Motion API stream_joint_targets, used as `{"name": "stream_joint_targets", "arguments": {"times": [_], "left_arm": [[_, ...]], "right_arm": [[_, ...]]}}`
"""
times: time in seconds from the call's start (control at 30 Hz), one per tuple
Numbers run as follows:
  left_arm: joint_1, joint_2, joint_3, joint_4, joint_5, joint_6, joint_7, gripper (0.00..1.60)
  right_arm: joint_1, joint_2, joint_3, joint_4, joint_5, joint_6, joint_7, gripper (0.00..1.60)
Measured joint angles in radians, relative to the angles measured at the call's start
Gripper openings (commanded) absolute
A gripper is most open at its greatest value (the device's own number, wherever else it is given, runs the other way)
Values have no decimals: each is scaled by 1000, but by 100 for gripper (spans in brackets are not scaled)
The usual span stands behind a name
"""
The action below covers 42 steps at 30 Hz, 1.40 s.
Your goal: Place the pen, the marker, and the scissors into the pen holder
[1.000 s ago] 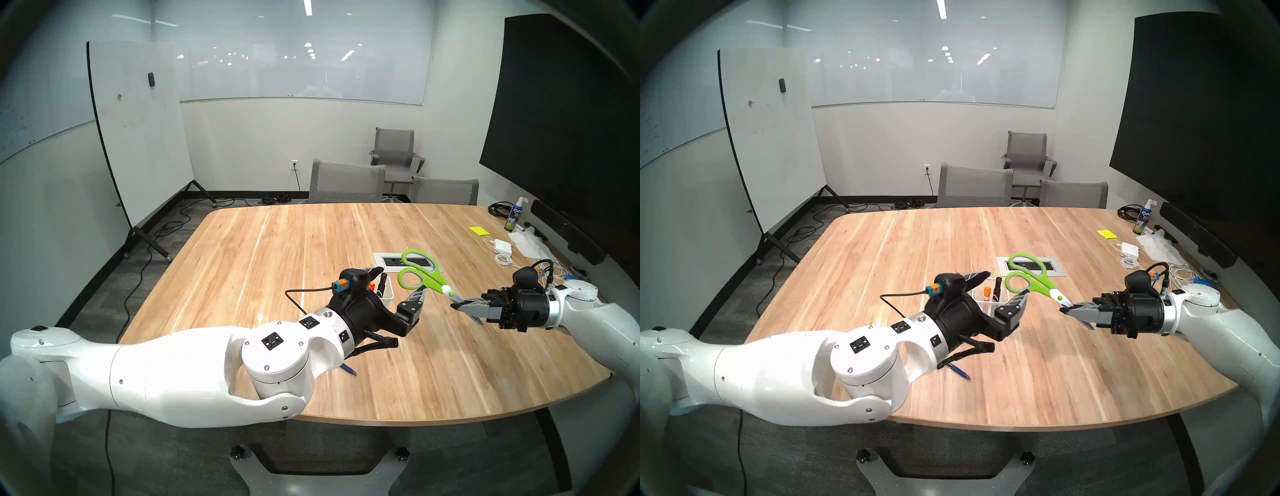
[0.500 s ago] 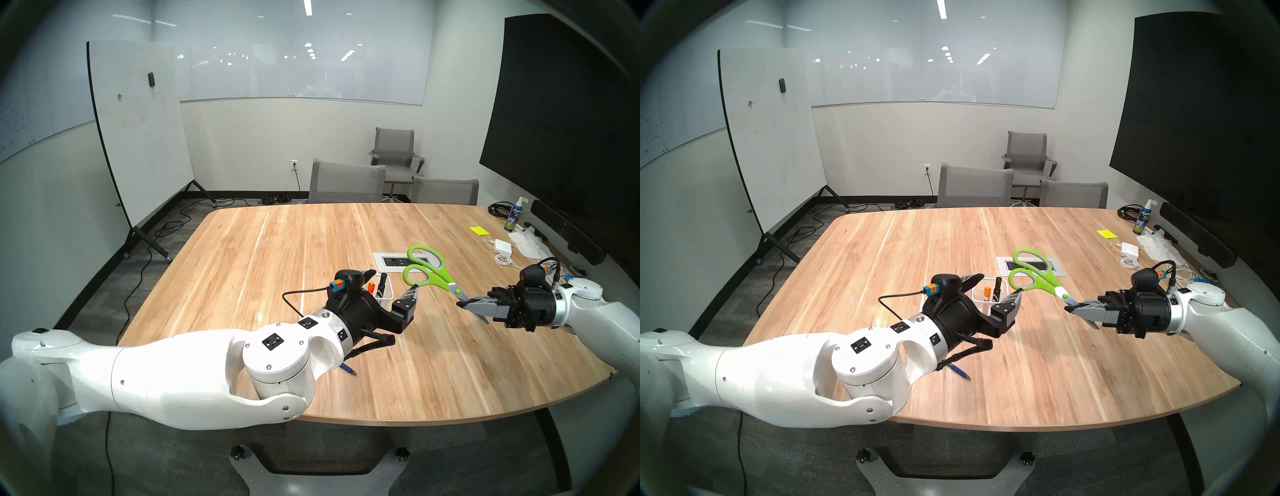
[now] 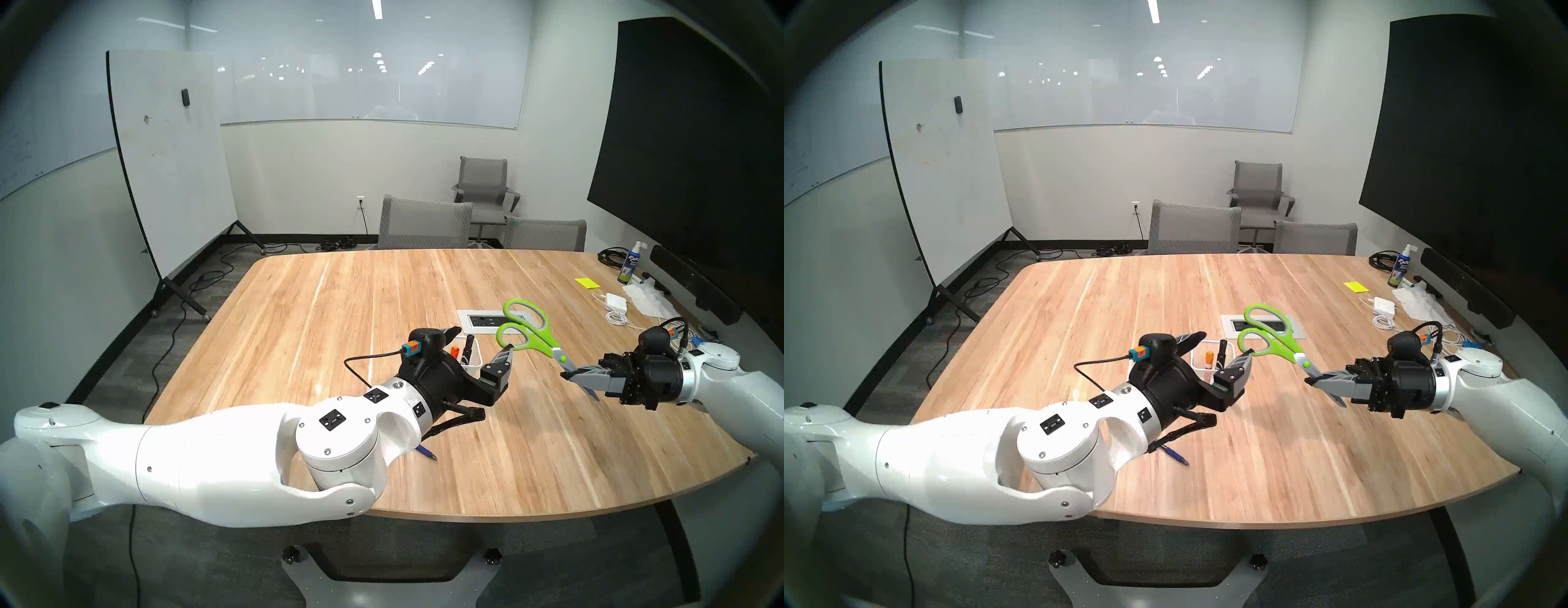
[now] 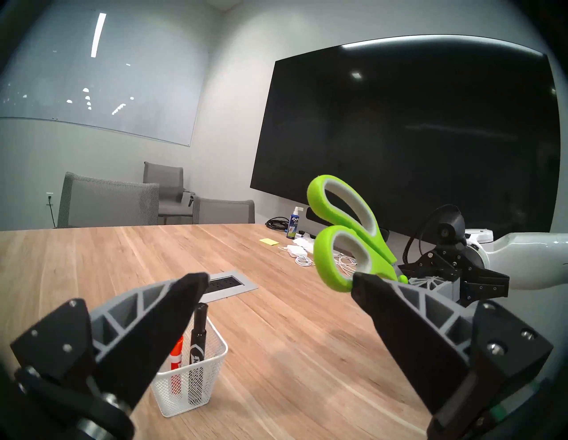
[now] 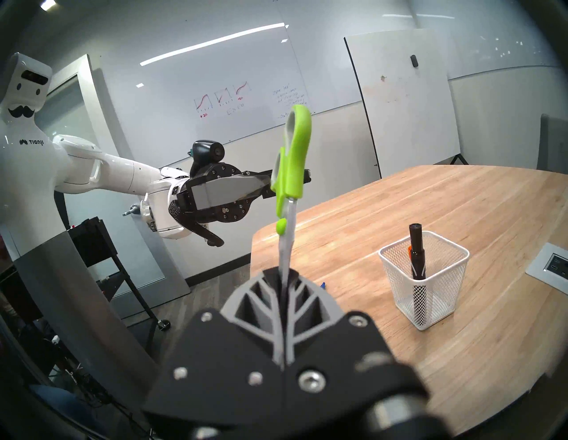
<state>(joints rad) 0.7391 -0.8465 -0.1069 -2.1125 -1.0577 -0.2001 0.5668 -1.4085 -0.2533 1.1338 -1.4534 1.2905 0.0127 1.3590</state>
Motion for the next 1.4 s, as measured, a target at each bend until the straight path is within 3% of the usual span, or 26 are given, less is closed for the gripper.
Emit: {"name": "stream_joint_targets", "arguments": {"times": [1.4], "left_arm": [[-2, 5, -6, 0, -9, -15, -1, 160]], "right_arm": [[-27, 34, 8, -29, 22, -19, 8, 0]]}}
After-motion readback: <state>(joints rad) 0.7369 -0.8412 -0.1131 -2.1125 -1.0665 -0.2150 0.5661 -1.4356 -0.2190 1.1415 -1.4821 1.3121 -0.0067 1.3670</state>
